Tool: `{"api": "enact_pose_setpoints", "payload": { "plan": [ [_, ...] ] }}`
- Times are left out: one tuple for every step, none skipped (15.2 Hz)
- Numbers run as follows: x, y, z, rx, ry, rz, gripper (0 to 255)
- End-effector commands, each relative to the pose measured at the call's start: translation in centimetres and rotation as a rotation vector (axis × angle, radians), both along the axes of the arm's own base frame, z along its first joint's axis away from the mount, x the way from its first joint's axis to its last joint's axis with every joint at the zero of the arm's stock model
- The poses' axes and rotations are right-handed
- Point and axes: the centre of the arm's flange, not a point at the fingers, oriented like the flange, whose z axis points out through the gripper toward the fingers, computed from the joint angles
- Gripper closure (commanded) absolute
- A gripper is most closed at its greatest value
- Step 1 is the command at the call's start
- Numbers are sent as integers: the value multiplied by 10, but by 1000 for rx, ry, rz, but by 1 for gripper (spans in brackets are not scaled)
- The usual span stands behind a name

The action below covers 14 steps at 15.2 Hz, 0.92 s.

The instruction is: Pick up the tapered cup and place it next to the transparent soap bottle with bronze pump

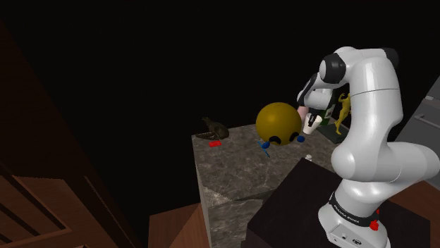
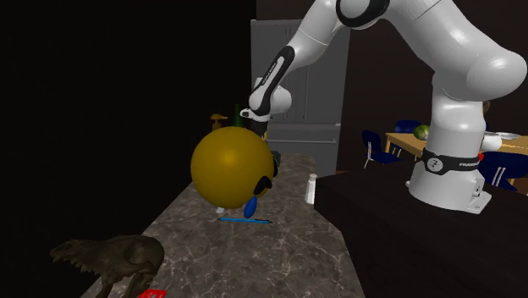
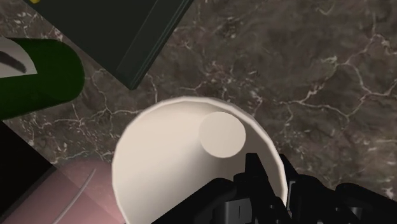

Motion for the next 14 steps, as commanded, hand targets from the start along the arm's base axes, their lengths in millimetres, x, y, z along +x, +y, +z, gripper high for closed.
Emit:
{"api": "enact_pose_setpoints", "payload": {
  "plan": [
    [0,0,-14,-1,0,0,255],
    [0,0,-14,-1,0,0,255],
    [0,0,-14,-1,0,0,255],
    [0,0,-14,-1,0,0,255],
    [0,0,-14,-1,0,0,255],
    [0,0,-14,-1,0,0,255],
    [0,0,-14,-1,0,0,255],
    [0,0,-14,-1,0,0,255],
    [0,0,-14,-1,0,0,255],
    [0,0,-14,-1,0,0,0],
    [0,0,-14,-1,0,0,0],
    [0,0,-14,-1,0,0,0],
    [0,0,-14,-1,0,0,0],
    [0,0,-14,-1,0,0,0]
  ]
}}
